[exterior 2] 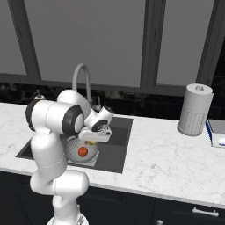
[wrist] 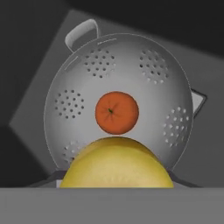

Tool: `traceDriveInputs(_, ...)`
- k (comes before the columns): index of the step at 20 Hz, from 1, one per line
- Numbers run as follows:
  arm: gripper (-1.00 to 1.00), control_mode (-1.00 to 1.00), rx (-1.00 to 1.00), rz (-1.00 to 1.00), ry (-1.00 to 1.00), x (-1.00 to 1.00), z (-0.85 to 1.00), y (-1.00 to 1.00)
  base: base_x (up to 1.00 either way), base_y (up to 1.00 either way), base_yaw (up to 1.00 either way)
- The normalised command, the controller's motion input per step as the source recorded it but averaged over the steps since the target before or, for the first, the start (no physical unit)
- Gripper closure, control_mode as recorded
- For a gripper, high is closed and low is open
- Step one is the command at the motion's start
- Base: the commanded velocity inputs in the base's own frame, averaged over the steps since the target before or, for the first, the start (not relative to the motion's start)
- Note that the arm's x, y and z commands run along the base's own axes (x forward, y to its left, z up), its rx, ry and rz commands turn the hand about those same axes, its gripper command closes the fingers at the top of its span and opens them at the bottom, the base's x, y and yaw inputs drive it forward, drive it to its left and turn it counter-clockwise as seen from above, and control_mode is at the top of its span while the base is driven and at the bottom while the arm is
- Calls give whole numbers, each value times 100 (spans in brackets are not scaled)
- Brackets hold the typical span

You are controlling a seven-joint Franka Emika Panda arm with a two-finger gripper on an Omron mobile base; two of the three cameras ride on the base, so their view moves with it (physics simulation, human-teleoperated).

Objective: Put the colander in the sink, put the orange, kiwi in the colander, and turn on the sink faucet and pour water over the colander.

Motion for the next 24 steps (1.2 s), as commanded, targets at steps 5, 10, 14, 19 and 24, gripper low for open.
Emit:
traceDriveInputs(5,100,-100,0,10,-4,0,-32,7,0,0,0)
traceDriveInputs(10,100,-100,0,8,-3,0,-23,7,0,0,0)
traceDriveInputs(14,100,-100,0,8,-9,0,-17,11,0,0,0)
traceDriveInputs(19,100,-100,0,6,-10,0,-19,9,0,0,0)
traceDriveInputs(24,100,-100,0,5,-10,0,-23,1,0,0,0)
